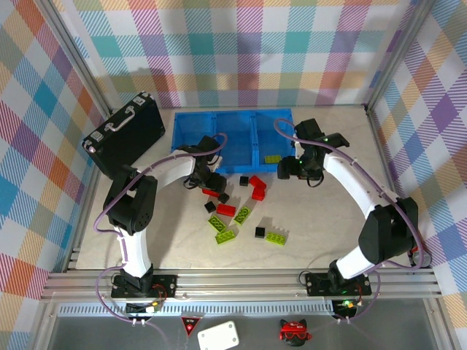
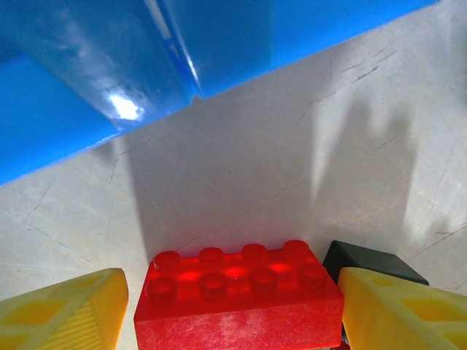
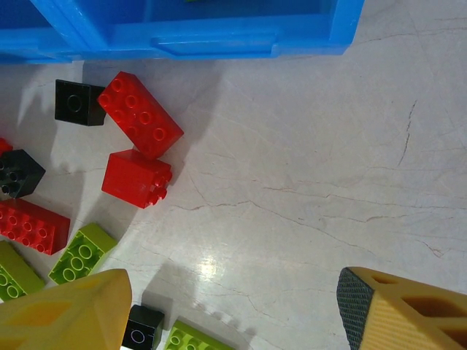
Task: Sort the legos into containers by color
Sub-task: Pick up the lego from the center of the table.
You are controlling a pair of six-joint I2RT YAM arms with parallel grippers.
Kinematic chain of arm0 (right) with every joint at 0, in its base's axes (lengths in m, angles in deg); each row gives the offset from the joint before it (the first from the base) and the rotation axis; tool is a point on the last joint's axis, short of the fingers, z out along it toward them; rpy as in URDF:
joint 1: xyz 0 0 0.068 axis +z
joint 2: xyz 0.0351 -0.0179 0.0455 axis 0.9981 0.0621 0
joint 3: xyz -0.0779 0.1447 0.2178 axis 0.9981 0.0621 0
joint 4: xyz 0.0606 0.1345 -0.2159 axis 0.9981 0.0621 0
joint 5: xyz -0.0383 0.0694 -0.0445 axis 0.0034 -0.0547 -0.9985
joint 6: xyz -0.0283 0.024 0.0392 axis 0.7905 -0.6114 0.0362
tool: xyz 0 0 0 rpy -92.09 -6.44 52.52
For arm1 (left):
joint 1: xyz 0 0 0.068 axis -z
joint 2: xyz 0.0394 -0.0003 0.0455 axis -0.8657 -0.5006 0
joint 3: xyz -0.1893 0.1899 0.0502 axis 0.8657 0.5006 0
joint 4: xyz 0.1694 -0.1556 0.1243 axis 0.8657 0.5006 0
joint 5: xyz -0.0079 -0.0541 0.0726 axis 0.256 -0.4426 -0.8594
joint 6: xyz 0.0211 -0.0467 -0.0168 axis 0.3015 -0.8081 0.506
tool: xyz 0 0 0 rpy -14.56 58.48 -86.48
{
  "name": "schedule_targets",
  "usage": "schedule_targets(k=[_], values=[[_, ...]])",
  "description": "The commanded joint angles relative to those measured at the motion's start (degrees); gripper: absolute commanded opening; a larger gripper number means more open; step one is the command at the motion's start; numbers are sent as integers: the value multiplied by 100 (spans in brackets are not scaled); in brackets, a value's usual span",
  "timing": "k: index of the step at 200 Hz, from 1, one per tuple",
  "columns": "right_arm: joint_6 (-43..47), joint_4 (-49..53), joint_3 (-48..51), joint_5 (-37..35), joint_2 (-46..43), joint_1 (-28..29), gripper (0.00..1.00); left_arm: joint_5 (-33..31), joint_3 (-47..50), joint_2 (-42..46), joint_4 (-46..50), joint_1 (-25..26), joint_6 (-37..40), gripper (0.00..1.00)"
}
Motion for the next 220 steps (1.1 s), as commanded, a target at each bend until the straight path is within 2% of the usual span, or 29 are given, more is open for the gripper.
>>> schedule_targets(k=[1,61,118,179,220], values=[[-40,112,77,-14,-197,39,76,-85,-145,-102,264,88,62,75],[-48,116,83,-24,-245,42,76,-107,-182,-172,299,104,66,77],[-74,97,183,-90,-398,42,76,-129,-196,-86,309,106,68,68],[-24,125,213,-204,-574,36,76,-60,-357,245,360,123,-226,64],[23,99,279,-241,-646,42,76,18,-837,389,486,224,-523,64]])
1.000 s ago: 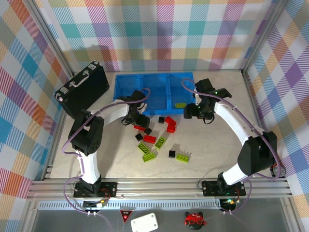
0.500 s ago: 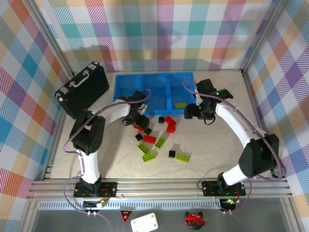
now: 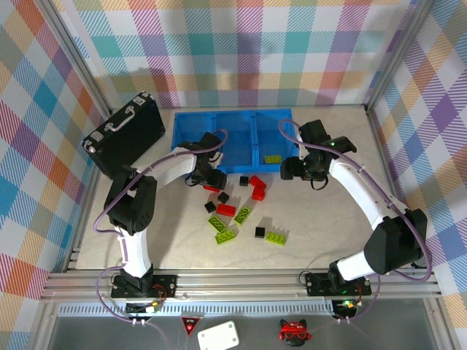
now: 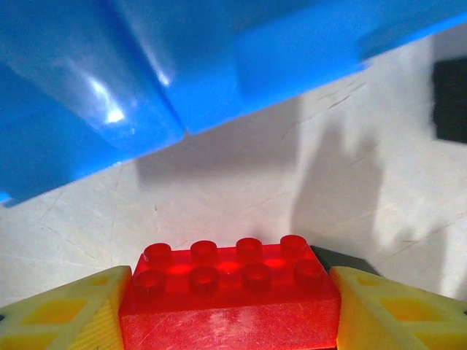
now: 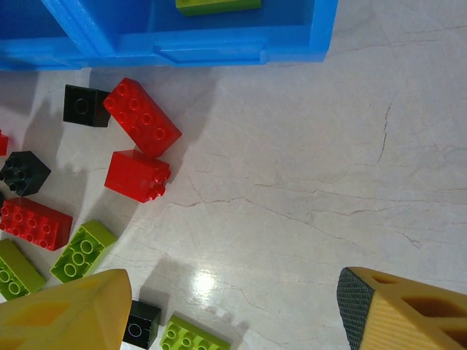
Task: Sort the legos into containers by color
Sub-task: Pick up the lego from the center of the table, then place the lego in the container.
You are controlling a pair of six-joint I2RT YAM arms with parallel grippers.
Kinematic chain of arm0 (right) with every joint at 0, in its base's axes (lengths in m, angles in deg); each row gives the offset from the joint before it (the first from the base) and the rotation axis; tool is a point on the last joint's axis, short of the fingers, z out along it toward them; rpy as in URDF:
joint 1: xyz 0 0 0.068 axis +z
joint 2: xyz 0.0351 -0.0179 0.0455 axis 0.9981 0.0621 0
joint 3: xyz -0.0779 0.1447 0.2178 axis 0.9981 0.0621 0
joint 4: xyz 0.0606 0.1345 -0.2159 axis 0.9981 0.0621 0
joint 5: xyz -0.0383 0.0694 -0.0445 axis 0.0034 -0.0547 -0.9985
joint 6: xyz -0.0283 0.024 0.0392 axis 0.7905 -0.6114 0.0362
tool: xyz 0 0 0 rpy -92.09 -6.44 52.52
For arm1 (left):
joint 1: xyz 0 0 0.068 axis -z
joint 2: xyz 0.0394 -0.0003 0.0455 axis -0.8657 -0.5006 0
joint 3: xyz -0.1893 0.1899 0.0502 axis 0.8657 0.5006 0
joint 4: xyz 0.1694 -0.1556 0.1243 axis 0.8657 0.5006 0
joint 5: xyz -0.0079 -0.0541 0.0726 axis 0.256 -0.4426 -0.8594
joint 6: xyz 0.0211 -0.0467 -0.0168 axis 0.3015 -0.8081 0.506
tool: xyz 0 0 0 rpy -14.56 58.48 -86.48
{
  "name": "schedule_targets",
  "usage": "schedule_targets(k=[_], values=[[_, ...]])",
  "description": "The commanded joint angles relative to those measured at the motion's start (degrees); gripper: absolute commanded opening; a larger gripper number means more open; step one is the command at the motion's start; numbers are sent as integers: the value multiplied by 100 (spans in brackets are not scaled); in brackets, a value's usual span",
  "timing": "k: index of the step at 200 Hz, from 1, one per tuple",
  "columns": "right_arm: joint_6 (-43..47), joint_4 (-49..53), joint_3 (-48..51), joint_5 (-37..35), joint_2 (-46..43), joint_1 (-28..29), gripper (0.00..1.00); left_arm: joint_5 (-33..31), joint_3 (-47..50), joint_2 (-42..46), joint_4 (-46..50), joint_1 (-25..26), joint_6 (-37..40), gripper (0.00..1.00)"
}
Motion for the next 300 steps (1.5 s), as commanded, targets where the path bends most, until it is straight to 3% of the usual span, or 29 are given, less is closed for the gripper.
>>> schedule_targets(k=[1,87,182,251,300], values=[[19,96,116,-71,-172,42,76,74,-431,372,205,148,-258,64],[63,27,393,-99,-363,29,76,-219,-1474,51,-173,341,-799,62],[-12,35,714,-39,-612,31,77,-916,-2984,-1451,-120,466,-914,62],[-71,19,851,50,-665,30,77,-979,-3646,-2331,76,458,-859,63],[-73,70,789,103,-647,30,77,-967,-3626,-2304,181,460,-858,74]])
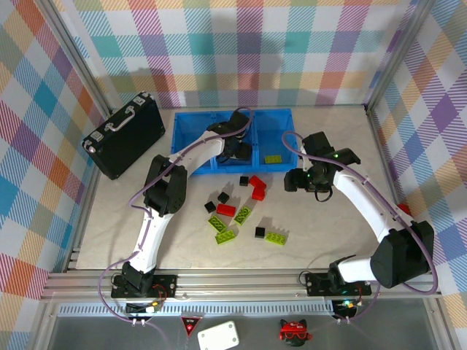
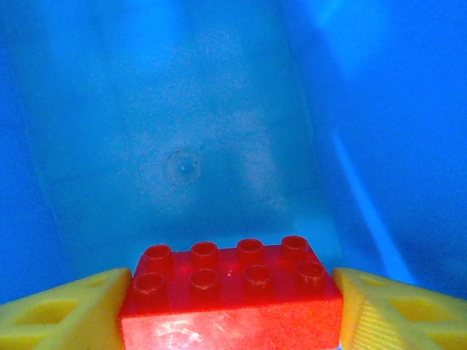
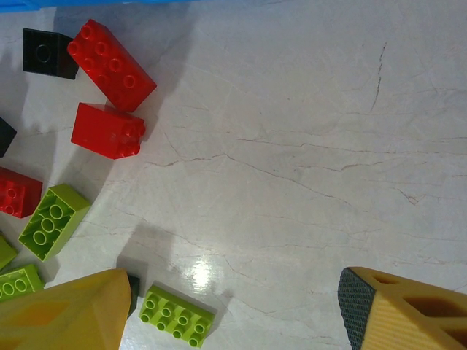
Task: Sort the legos into containers by color
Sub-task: Place the lego in the container.
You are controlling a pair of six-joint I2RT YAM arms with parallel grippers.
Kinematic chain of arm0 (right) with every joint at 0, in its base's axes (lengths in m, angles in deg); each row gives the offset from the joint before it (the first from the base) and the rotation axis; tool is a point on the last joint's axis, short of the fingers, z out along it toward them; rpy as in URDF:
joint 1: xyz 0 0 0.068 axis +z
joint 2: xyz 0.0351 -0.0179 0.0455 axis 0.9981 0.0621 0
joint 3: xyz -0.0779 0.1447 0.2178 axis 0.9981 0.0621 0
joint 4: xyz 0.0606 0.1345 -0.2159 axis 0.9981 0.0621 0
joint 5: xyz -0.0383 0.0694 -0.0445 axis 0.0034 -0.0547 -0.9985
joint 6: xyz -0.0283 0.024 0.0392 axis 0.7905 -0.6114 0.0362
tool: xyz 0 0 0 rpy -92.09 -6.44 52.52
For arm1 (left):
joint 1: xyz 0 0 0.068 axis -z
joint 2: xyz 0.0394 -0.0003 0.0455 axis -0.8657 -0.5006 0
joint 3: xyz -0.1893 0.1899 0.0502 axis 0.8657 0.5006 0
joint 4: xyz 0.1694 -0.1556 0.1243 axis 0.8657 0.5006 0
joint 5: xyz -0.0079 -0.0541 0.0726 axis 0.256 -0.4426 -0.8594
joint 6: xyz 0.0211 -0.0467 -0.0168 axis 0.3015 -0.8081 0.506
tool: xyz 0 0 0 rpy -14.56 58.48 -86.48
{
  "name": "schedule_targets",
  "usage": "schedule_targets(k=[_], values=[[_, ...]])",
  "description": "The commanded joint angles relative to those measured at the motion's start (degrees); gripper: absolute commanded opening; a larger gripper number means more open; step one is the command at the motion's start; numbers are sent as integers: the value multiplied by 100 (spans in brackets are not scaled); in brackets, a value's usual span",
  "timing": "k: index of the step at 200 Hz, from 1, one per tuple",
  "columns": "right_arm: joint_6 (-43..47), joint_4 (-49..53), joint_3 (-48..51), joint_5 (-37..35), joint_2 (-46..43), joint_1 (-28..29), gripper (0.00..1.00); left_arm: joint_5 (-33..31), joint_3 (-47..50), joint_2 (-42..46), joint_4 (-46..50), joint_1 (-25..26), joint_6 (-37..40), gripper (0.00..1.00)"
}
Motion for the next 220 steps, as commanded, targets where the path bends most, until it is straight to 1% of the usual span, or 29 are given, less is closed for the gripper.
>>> schedule_targets(k=[1,34,94,116,145,167,196,220], values=[[-74,79,-13,97,-85,32,76,-77,-137,67,223,26,-34,75],[-77,100,-65,135,-94,28,76,-14,-82,383,276,34,-19,76],[-55,153,-101,151,-111,32,76,160,63,1093,620,121,-10,75],[-29,177,-71,114,-164,34,76,166,496,1534,741,181,-88,75],[-27,182,-31,96,-207,32,76,182,1504,2310,587,200,-214,75],[-25,143,42,128,-228,32,76,75,2143,2867,527,201,-332,75],[-28,162,71,183,-235,33,76,-200,2656,3413,642,201,-572,75],[-27,187,73,211,-261,33,76,-299,3029,3750,697,201,-806,76]])
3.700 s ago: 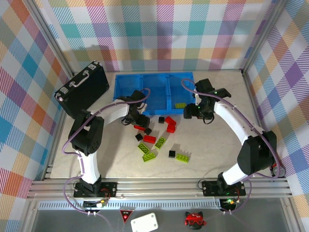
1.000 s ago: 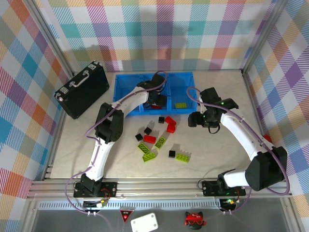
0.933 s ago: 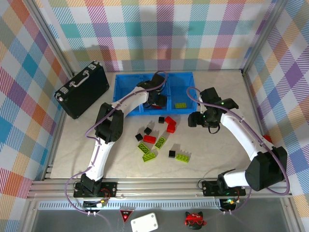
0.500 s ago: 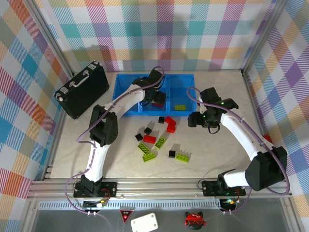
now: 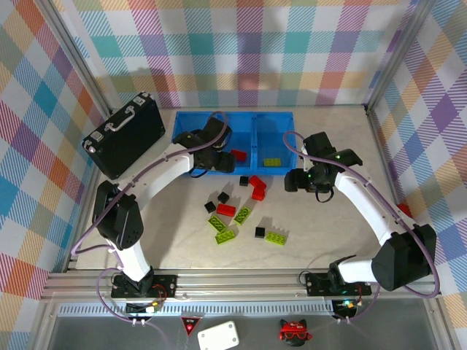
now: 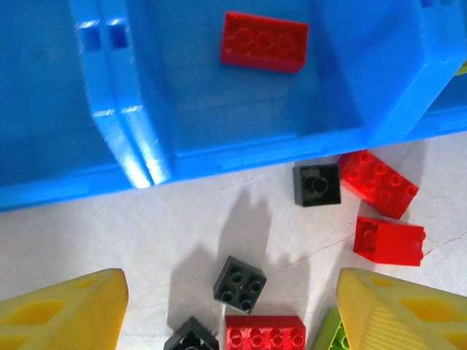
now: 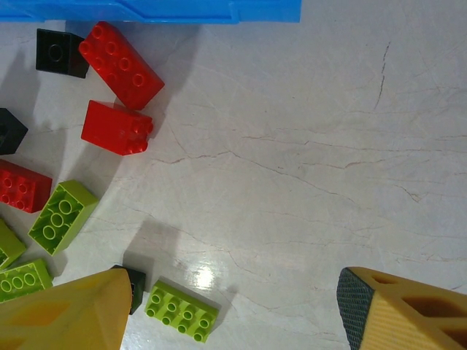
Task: Sort the legos into containers by color
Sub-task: Place the lego in the container, then pick up the lego from the center of the table.
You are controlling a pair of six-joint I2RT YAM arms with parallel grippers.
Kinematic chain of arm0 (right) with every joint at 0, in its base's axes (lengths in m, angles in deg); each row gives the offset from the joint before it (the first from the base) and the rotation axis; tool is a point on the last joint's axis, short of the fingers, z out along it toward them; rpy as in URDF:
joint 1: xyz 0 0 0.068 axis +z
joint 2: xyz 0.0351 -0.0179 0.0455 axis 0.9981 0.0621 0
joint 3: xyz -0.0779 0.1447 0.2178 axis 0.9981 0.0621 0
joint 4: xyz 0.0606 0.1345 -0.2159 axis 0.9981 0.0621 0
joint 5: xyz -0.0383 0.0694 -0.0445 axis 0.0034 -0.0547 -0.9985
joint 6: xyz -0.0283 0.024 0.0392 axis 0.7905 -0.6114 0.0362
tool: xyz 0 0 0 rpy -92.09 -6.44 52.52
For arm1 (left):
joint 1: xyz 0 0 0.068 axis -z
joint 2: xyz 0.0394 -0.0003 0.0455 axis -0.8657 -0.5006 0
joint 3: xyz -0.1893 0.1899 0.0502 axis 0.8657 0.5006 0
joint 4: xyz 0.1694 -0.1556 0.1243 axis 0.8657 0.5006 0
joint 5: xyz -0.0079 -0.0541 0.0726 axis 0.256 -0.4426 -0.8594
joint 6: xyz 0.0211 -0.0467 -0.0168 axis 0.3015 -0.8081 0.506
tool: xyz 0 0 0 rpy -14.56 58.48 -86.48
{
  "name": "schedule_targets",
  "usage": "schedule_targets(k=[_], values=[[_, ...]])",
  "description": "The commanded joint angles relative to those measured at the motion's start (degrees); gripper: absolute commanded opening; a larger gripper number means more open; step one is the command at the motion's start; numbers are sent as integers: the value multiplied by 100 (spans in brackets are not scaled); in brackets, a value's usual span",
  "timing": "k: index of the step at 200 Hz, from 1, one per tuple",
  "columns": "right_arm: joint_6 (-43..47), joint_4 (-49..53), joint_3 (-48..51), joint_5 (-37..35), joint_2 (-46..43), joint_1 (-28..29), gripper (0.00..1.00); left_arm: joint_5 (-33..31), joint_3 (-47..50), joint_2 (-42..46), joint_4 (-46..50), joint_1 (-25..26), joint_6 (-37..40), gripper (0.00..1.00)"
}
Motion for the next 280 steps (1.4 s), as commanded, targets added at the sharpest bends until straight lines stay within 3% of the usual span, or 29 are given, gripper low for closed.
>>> schedule_targets(k=[1,56,168,280], values=[[-26,144,72,126,-150,33,76,-215,296,439,192,13,-353,76],[-14,128,133,177,-151,28,76,-308,1099,831,119,13,-858,75],[76,4,141,197,-18,34,76,-4,2323,772,-612,12,-2010,70],[168,46,80,109,-13,27,76,357,2778,111,-1200,151,-2576,64]])
